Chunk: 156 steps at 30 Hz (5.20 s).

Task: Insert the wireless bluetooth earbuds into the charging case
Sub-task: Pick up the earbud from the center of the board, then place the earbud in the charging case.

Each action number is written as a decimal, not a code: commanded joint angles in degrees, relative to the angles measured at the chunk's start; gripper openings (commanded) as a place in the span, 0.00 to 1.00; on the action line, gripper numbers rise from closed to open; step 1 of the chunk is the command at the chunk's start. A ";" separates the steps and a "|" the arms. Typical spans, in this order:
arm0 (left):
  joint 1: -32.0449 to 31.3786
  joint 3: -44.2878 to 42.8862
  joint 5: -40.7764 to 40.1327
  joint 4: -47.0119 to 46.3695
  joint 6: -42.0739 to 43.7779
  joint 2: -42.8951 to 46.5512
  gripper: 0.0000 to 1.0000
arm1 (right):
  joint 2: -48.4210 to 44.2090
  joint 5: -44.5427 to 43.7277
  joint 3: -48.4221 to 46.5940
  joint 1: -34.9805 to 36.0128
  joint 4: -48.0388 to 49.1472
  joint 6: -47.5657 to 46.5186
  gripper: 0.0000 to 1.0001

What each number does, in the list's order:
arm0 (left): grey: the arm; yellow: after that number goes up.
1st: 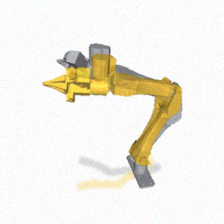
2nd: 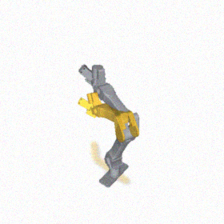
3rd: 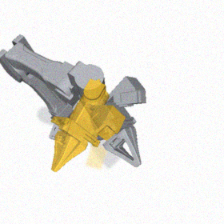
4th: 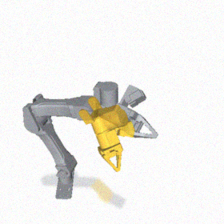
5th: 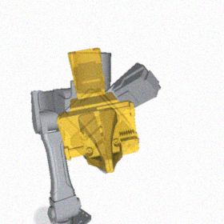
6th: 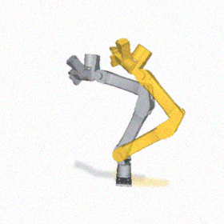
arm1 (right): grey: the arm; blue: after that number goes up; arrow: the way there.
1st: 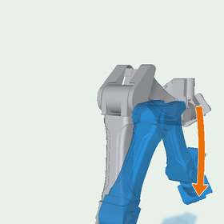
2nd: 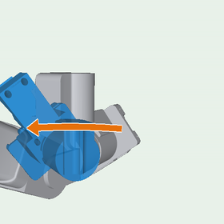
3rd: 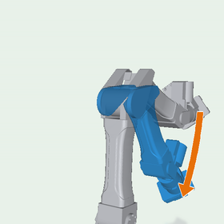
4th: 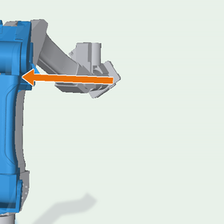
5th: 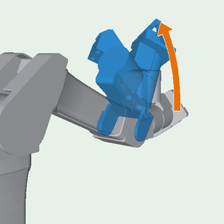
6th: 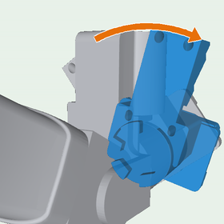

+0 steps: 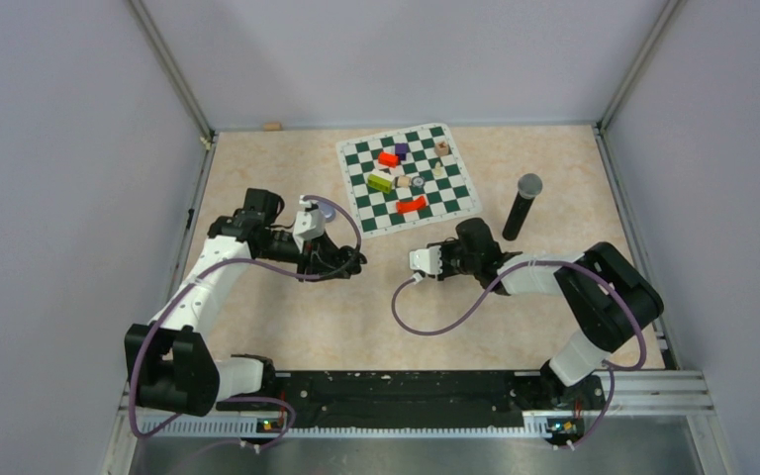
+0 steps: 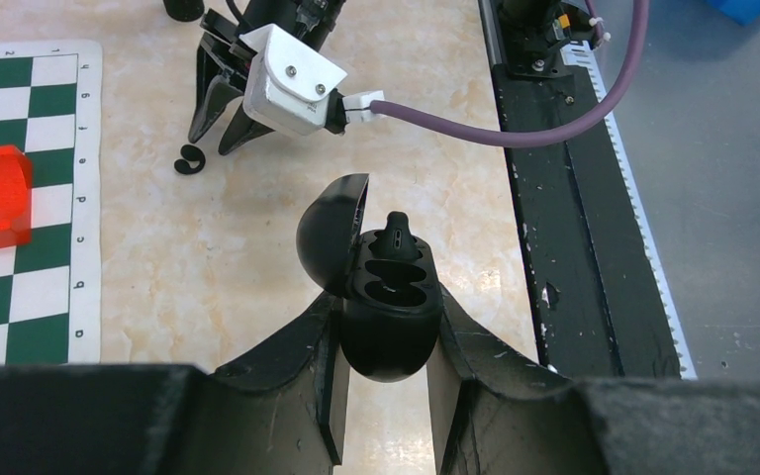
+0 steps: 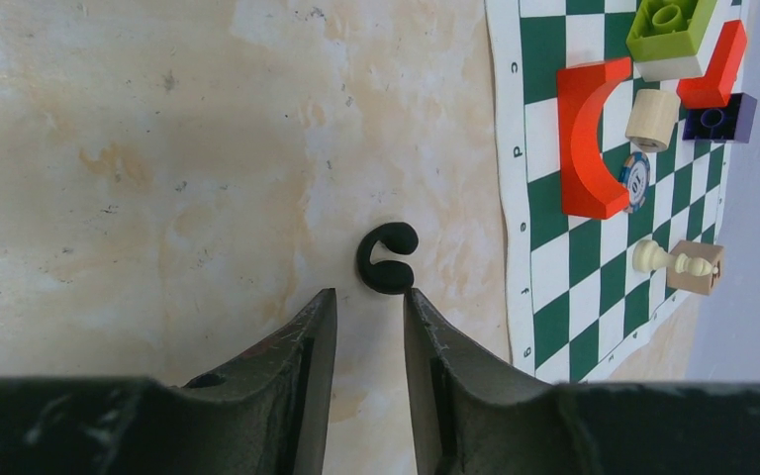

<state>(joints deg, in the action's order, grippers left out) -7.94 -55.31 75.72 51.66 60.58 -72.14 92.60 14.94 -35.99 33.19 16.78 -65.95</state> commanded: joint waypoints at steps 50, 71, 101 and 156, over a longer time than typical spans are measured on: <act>0.39 -3.74 3.55 5.61 6.21 -0.76 0.00 | 5.13 -1.92 -1.37 1.98 -5.22 1.91 0.21; 0.39 -3.97 3.73 6.88 7.63 -1.25 0.00 | 1.56 -7.84 -3.77 1.78 -1.11 8.66 0.02; -0.22 -11.65 5.35 37.30 39.75 -13.75 0.00 | -19.35 56.10 -21.28 1.40 7.34 76.03 0.03; -0.10 -11.98 6.87 37.42 39.10 -15.35 0.00 | -5.60 28.27 -30.58 17.60 -7.12 60.13 0.00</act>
<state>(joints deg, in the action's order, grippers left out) -8.12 -65.47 79.11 86.02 97.47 -87.68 87.85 47.16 -66.48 49.52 7.66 -4.95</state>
